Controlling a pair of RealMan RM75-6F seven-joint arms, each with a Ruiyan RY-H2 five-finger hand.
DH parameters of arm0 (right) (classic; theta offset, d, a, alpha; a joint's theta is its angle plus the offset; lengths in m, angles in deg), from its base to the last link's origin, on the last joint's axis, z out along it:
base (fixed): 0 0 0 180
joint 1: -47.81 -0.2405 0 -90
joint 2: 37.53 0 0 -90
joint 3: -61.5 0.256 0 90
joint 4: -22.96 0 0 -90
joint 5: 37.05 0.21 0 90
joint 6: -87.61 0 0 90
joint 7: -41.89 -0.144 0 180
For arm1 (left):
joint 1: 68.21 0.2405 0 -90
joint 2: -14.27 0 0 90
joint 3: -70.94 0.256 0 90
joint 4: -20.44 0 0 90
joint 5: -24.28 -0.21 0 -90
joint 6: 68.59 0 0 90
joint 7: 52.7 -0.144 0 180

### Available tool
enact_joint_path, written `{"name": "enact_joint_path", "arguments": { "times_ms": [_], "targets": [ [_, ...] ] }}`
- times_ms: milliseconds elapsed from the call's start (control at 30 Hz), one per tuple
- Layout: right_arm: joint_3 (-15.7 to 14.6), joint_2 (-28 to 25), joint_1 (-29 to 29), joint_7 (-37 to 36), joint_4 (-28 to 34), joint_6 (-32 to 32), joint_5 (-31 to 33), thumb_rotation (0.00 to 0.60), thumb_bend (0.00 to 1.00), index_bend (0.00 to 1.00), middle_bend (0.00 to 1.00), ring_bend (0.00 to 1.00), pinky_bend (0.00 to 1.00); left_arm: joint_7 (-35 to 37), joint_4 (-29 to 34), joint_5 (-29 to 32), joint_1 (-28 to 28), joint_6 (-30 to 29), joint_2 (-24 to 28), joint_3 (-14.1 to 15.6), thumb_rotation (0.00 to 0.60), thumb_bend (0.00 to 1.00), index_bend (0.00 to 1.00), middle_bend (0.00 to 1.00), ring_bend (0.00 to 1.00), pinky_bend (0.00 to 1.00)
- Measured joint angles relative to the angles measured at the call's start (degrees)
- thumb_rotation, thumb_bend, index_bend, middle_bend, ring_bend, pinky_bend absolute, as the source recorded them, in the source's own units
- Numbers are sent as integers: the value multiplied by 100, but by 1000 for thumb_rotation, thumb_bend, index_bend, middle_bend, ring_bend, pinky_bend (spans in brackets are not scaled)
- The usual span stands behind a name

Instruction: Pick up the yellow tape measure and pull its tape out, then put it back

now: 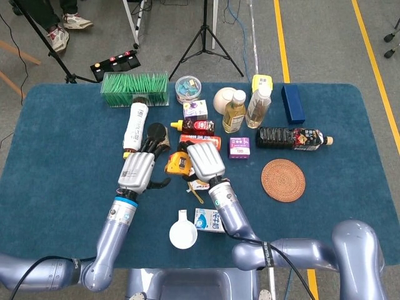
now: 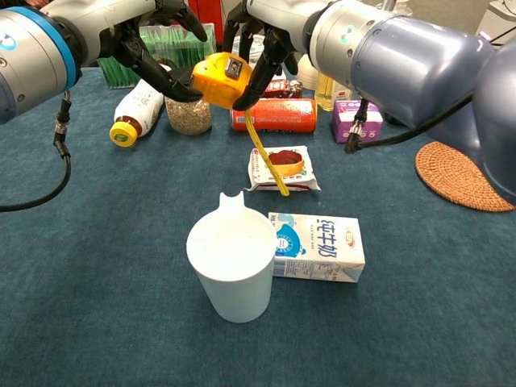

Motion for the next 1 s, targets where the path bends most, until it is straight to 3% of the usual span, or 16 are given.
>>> {"name": "enact_joint_path", "arguments": {
  "times_ms": [600,1000],
  "targets": [
    [4,-95,81,10,166,76,-38,600,149,603,590,722,702,27,-187,58,-99,-49,-192,-74,600,174,231,145,64,374],
    [27,-152,120,34,166,91,14,600,148,603,590,723,703,119,-145,-9,-24,-72,-66,-53,600,245,231,145,64,374]
  ]
}}
